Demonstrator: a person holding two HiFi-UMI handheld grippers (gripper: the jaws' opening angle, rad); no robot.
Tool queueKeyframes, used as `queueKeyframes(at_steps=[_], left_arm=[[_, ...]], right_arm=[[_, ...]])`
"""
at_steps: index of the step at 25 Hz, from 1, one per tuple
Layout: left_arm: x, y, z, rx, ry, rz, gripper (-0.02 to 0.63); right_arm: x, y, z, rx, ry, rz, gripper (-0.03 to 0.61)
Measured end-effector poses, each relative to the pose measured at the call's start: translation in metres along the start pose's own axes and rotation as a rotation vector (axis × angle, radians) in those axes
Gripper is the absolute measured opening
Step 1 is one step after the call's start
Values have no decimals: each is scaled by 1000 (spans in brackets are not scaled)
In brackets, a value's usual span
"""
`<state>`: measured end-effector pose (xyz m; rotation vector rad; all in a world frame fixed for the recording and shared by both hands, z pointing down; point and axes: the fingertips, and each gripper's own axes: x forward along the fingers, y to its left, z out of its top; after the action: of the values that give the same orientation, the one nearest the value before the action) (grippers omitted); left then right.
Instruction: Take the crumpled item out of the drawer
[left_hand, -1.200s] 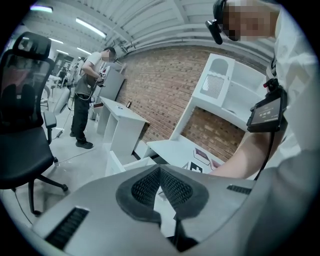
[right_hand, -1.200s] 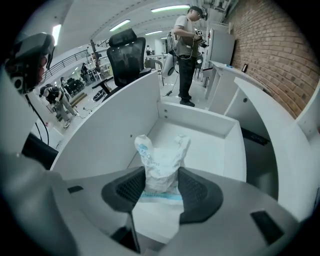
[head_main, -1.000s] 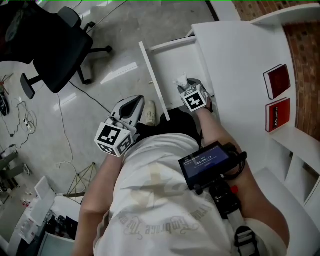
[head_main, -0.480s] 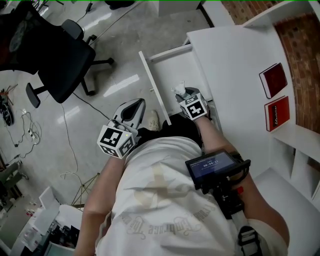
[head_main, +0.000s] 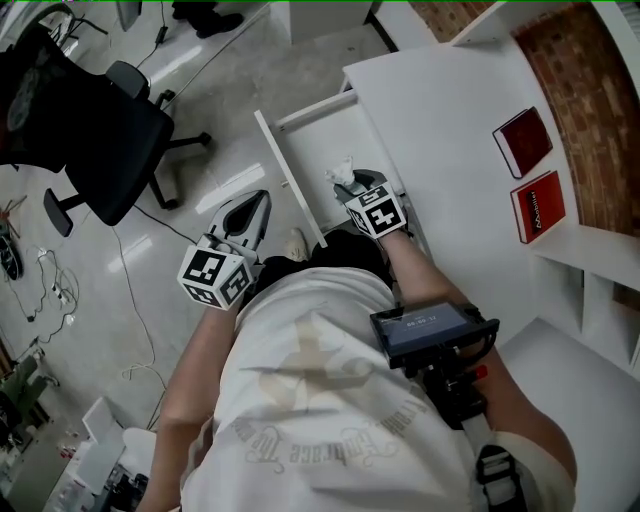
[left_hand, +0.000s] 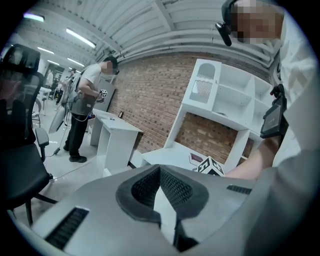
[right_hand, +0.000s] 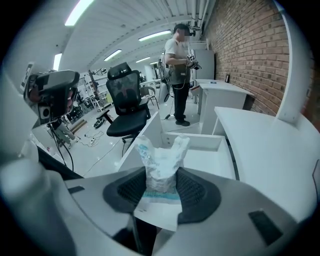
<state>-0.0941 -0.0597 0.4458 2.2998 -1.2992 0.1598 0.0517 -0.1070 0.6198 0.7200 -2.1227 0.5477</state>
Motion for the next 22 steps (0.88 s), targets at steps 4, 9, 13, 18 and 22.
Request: queueKeyframes(at_steps=[4, 9, 13, 18, 22], left_arm=[[3, -2, 5, 4, -2, -19, 20], [8, -9, 7, 18, -2, -53, 20], [10, -11, 11, 34, 0, -71, 20], [12, -18, 13, 44, 3, -98, 20], [16, -24, 18, 65, 0, -123, 20]], right_arm=[[-13, 2, 9, 15, -36, -5, 193], [-30, 1, 24, 58, -114, -22, 192], [-43, 3, 36, 79, -168, -29, 189], [-59, 7, 47, 98, -215, -24, 187], [-74, 11, 56, 98, -256, -10, 184]])
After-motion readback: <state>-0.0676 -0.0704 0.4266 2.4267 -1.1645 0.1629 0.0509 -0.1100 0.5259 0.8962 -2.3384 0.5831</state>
